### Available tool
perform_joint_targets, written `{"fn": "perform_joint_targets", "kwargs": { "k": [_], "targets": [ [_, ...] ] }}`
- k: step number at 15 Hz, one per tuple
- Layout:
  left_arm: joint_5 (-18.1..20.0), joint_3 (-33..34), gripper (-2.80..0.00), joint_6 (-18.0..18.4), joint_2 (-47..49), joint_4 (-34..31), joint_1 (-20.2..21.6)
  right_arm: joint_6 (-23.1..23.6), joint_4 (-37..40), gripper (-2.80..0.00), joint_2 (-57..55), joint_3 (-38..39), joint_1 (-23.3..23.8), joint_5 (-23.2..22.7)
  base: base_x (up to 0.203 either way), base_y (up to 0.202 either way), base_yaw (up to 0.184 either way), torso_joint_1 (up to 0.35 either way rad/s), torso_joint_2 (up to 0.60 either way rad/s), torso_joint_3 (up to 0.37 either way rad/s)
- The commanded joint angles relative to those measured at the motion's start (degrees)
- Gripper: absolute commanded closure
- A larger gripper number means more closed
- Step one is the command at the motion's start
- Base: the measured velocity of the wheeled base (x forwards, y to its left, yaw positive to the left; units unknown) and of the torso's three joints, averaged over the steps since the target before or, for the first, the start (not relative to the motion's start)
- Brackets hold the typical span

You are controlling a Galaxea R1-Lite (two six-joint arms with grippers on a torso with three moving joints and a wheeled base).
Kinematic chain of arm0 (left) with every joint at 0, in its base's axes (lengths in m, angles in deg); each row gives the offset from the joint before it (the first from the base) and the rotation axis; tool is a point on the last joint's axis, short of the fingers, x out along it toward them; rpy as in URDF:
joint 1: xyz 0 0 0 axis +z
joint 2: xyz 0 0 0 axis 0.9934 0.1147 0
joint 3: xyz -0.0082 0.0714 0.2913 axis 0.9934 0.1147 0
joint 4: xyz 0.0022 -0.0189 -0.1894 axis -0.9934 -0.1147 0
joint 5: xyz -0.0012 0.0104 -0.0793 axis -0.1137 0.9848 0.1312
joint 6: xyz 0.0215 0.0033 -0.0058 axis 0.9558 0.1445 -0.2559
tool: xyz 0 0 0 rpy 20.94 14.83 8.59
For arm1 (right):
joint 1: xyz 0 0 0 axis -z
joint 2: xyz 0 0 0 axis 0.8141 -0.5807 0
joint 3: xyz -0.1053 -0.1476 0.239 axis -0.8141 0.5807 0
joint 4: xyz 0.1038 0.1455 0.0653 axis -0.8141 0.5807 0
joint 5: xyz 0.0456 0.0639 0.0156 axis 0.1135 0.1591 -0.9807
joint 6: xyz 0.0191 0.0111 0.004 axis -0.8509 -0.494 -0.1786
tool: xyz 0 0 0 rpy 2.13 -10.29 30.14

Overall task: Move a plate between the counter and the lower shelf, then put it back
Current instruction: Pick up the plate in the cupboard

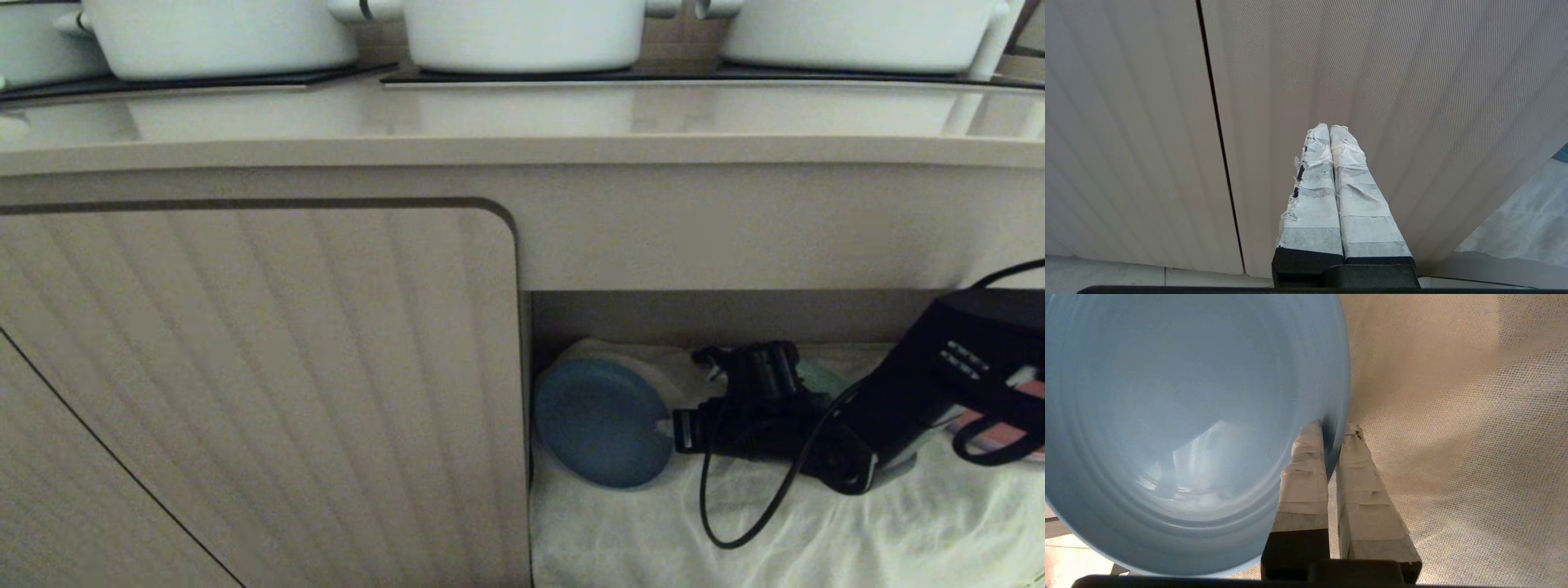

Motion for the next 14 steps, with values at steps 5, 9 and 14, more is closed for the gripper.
{"fn": "perform_joint_targets", "kwargs": {
  "k": [5, 9, 14],
  "targets": [
    [0.0, 0.0, 0.00, -0.1, 0.0, 0.0, 0.0, -0.2, 0.4, 0.00, 1.4, 0.4, 0.2, 0.4, 0.000, 0.000, 0.000, 0.000, 0.00, 0.000],
    [0.0, 0.0, 0.00, -0.1, 0.0, 0.0, 0.0, -0.1, 0.7, 0.00, 3.1, 2.2, 0.3, 0.4, 0.000, 0.000, 0.000, 0.000, 0.00, 0.000],
    [0.0, 0.0, 0.00, -0.1, 0.0, 0.0, 0.0, 0.0, 2.4, 0.00, 6.5, 4.8, 0.3, 0.3, 0.000, 0.000, 0.000, 0.000, 0.00, 0.000]
  ]
}}
